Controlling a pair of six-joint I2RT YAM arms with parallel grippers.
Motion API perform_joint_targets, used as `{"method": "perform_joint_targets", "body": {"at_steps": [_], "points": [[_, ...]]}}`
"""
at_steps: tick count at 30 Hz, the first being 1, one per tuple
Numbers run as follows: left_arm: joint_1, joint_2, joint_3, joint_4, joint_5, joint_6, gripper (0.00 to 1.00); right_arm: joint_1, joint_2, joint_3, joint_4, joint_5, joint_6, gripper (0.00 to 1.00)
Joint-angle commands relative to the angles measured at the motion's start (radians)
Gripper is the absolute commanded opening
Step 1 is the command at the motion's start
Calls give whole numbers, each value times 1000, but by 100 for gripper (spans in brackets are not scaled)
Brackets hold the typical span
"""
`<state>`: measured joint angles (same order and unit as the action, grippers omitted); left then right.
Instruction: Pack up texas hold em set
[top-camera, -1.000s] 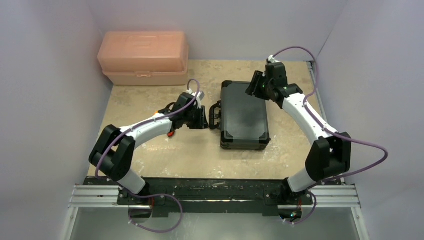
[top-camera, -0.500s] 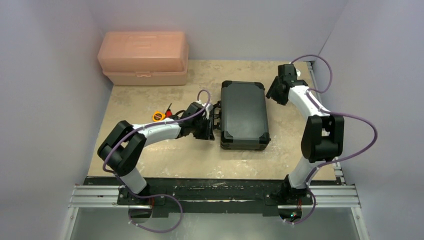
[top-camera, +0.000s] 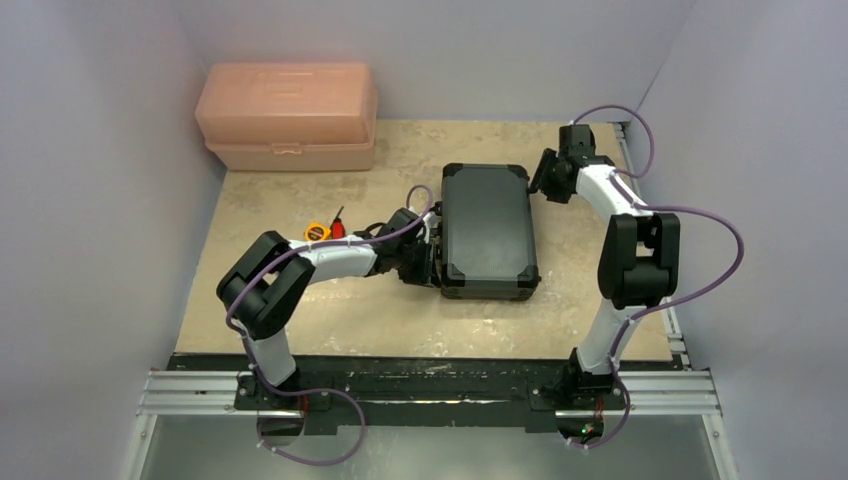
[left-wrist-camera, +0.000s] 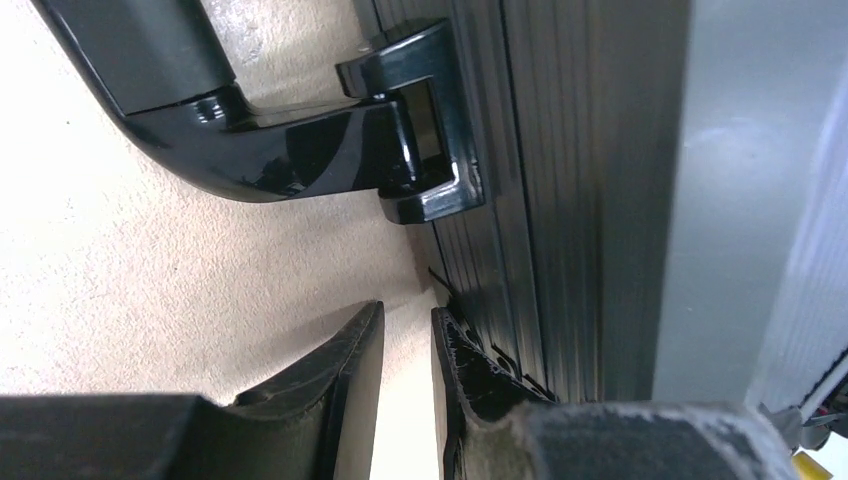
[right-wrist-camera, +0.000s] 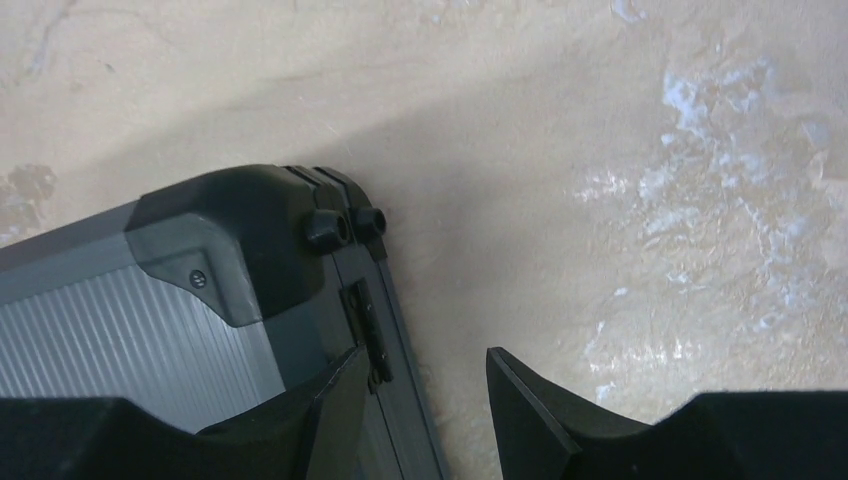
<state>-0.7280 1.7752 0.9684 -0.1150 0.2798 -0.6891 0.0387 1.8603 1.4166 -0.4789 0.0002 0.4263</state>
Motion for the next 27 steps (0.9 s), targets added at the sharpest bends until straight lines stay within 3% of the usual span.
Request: {"method": "perform_joint_targets", "body": {"at_steps": [1,6,10,14,18,27], "points": [[-40,13,56,149,69,-66,23,52,3,64,68,-212,-12,53],[-40,-29,8,159,64,-44,24,53,-19,93,33,-152,-29,54],[-34,-112,-28,47,-21,2,25,67,-63,124,-36,-41,-33,56],[44,-214,-74,-9,-47,33,27,104,-144,127,-69,12,-33,64],[146,-258,-93,-23,-12,53,29,145,-199,120,-75,-9,-27,72],[256,-214,8,-57,-42,67,33,272,-260,60,-6,-151,13,76]]}}
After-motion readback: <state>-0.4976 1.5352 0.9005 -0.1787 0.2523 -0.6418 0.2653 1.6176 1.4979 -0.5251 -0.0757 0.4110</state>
